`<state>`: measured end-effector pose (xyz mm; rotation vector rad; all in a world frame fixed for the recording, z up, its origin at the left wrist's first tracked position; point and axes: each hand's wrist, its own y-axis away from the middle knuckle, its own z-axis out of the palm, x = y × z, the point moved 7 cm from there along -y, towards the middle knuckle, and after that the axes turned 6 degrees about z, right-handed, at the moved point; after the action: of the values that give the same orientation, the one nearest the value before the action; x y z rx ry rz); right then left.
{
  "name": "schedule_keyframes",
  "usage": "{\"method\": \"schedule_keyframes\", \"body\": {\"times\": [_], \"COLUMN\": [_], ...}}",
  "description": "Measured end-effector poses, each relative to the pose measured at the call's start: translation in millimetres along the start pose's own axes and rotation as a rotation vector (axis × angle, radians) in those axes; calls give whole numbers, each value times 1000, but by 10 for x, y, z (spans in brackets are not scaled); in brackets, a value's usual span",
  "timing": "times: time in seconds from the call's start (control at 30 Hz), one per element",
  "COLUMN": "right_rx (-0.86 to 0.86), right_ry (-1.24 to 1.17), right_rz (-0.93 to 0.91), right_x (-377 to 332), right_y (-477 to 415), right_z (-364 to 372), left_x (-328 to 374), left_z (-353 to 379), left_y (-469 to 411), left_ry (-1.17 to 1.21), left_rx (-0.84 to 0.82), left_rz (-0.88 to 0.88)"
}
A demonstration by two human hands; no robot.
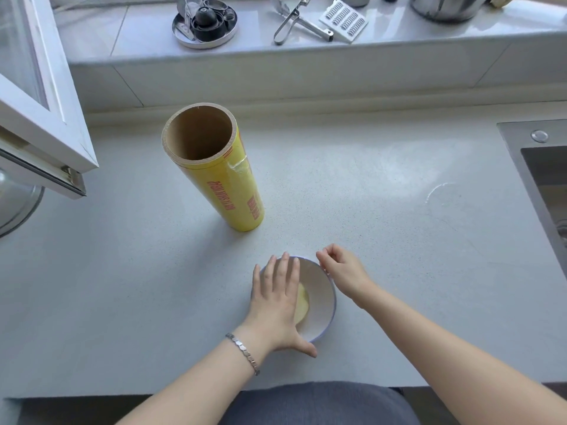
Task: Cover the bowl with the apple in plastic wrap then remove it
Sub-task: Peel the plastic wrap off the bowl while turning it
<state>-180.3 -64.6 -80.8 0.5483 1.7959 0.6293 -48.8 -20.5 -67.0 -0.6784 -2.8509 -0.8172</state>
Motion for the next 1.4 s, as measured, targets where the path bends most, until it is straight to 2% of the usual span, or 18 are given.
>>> {"method": "schedule_keyframes", "body": {"times": [0.23,0.3,0.37,0.57,0.73,0.83,0.9,1.0,1.13,1.2,1.3,1.4], "right_rx": [143,164,171,146,102,-72,-185,-210,-129,-111,-57,62], "right_ry": [124,152,164,122,-51,-292,-330,-319,-334,-365,-388,-347], "right_rz": [-160,-199,-191,-44,229,417,456,345,211,200,177,116], "right_x": [-77,-98,-80,69,290,458,507,542,503,466,406,376], "right_y": [48,37,-32,-326,-381,-189,-49,63,85,71,89,116], "right_z": [-35,-81,-119,-97,-192,-156,-93,-57,-74,-80,-101,-144], "left_x": [-22,-48,-57,-32,-24,-58,-42,-2,13,16,36,20], "left_z": [-15,5,48,58,36,21,0,13,-73,-146,-180,-149], "left_y": [-47,-57,-86,-142,-172,-167,-149,-125,-104,-136,-221,-261], "left_ry": [10,4,15,22,50,68,76,83,58,-6,-104,-118], "left_rx": [74,48,98,144,133,134,125,60,12,8,-22,-49], "left_rz": [44,-2,-18,-40,-58,-107,-103,-113,-170,-85,130,163]}}
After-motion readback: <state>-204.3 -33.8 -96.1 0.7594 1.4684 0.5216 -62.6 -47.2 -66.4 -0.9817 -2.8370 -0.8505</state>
